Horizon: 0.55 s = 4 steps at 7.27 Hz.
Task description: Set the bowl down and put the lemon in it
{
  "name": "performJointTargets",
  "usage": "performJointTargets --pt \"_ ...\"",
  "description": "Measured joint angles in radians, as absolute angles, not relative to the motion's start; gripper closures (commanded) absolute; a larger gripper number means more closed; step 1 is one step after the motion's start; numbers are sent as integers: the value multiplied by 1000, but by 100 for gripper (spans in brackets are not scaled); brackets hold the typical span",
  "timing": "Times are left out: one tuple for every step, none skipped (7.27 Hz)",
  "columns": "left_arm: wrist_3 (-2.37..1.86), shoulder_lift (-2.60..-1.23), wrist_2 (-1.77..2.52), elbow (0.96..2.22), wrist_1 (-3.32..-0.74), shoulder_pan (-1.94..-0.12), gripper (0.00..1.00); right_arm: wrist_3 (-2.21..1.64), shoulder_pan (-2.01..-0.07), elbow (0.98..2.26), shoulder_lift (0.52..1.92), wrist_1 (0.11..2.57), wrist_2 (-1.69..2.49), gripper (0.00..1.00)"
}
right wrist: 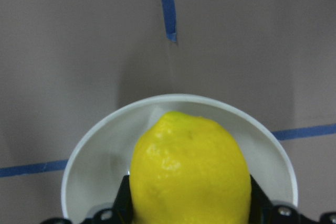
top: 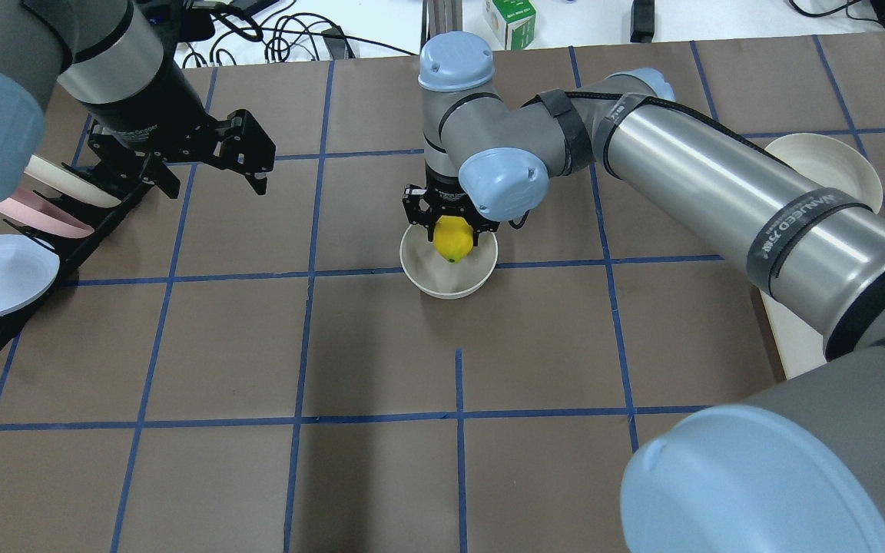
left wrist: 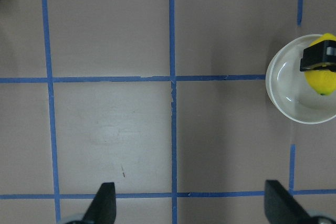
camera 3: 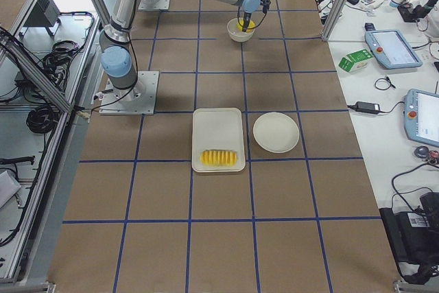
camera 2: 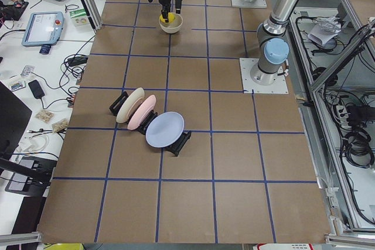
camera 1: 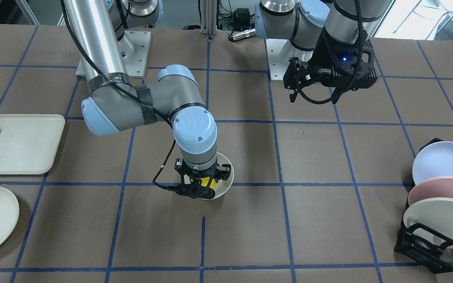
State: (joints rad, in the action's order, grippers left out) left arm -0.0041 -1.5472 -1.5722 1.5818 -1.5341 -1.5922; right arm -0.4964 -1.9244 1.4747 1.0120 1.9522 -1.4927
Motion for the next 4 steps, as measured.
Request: performJointTargets --pt "-1 -1551 -1574 1581 -1516 -1596 0 -497 -1924 1498 1012 1958 -1493 63" --pt "2 -1555 -1574 1581 -1490 -1598 0 -497 -1924 1513 1013 1965 -1493 51" --pt "3 -1556 -1574 1583 -1474 -1598 0 -496 -1928 1518 1014 1972 -1493 29" --pt "3 -1556 -1574 1585 -1467 -1597 0 -496 -1933 1521 1013 1982 -1493 11"
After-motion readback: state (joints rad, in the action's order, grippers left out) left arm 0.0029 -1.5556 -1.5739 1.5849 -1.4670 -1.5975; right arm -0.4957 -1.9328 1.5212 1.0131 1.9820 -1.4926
